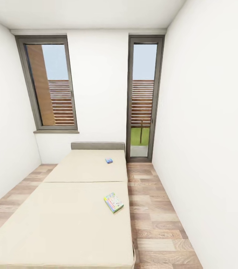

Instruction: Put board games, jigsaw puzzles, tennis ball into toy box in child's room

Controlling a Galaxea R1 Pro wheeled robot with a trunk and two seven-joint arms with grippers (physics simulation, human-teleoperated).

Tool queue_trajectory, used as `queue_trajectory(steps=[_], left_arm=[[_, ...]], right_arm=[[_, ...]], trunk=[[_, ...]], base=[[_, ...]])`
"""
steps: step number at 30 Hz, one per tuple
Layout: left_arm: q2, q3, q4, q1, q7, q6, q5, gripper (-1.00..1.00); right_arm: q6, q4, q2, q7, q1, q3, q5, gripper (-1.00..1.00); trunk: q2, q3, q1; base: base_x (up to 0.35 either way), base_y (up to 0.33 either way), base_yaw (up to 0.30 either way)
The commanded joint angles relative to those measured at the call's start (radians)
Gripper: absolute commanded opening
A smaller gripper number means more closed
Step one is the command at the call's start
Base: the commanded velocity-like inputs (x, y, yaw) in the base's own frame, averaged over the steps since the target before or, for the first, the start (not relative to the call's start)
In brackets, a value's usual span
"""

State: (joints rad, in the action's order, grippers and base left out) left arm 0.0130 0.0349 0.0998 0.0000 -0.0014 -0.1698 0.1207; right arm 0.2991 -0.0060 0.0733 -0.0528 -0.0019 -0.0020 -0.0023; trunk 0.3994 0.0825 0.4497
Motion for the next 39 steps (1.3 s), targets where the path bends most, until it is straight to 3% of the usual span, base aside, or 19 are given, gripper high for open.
queue_trajectory(steps=[1,3,8,18,39], left_arm=[[0.001,0.003,0.0,0.0,0.0,-0.003,0.006,1.0],[0.003,0.004,-0.001,0.0,0.0,-0.003,0.006,1.0],[0.005,0.005,-0.001,0.0,0.0,-0.002,0.006,1.0],[0.0,0.004,-0.002,0.0,0.0,-0.003,0.004,1.0],[-0.001,0.001,-0.001,0.0,0.0,-0.004,0.005,1.0]], right_arm=[[0.003,0.001,0.009,-0.003,0.0,0.0,0.0,1.0],[-0.001,0.003,0.025,-0.004,0.0,-0.001,-0.001,1.0],[-0.002,0.004,0.028,-0.005,-0.002,-0.002,-0.002,1.0],[-0.008,0.004,0.004,-0.004,-0.003,-0.004,-0.004,1.0],[-0.009,0.004,-0.007,-0.004,-0.003,-0.005,-0.005,1.0]], trunk=[[0.001,0.0,0.0],[0.001,0.0,0.0],[0.001,0.0,0.0],[0.001,0.0,0.0],[0.001,-0.024,0.0]], base=[[0.0,0.0,0.0],[0.0,0.0,0.0],[0.0,0.0,0.0],[0.0,0.0,0.0],[0.0,0.0,0.0]])
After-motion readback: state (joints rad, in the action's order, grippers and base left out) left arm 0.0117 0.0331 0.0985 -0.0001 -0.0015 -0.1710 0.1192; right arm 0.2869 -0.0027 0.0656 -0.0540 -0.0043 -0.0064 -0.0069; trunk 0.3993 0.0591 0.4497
